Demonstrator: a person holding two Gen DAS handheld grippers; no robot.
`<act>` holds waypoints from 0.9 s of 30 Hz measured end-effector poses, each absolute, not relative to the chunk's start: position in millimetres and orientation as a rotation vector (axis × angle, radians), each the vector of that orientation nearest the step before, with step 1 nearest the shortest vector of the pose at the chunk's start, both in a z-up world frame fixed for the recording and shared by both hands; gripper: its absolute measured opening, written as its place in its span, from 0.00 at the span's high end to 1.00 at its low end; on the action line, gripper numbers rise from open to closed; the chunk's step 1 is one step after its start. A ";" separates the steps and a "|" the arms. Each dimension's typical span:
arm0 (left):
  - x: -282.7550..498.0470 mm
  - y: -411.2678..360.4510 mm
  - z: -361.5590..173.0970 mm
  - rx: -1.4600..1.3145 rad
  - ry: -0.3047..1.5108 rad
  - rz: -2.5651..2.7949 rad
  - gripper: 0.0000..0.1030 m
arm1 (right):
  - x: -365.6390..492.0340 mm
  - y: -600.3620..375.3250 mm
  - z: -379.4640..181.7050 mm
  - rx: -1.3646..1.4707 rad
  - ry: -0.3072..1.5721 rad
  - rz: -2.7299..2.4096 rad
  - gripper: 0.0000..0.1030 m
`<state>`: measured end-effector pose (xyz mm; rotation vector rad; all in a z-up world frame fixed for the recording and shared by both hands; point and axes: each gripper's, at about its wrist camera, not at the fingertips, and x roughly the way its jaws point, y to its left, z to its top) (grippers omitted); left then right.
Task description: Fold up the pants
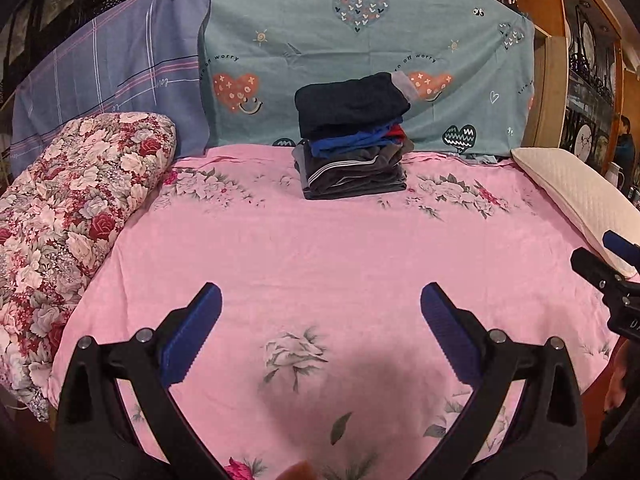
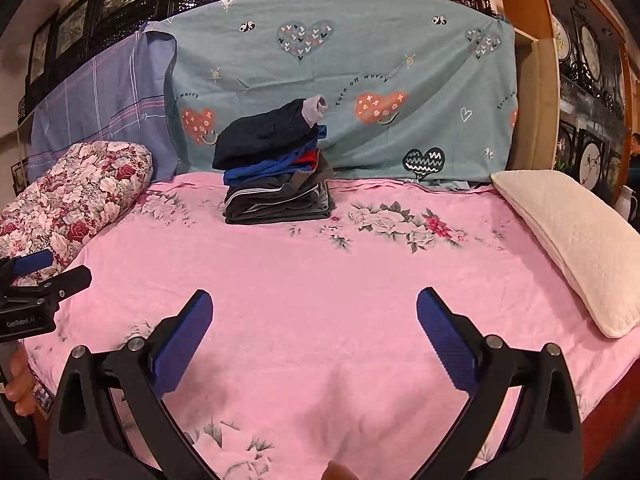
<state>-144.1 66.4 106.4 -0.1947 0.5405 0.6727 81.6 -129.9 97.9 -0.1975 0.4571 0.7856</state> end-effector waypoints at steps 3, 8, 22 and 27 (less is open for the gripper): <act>-149.9 72.0 110.5 -0.223 0.526 0.678 0.02 | 77.0 -131.6 102.5 -0.214 0.435 0.764 0.01; -152.2 76.8 113.5 -0.227 0.512 0.692 0.02 | 75.6 -134.1 104.2 -0.212 0.433 0.760 0.01; -144.0 80.9 110.8 -0.214 0.522 0.706 0.02 | 87.8 -136.4 99.1 -0.210 0.445 0.745 0.01; -143.6 85.3 106.8 -0.230 0.532 0.726 0.02 | 88.5 -137.5 98.3 -0.208 0.446 0.749 0.01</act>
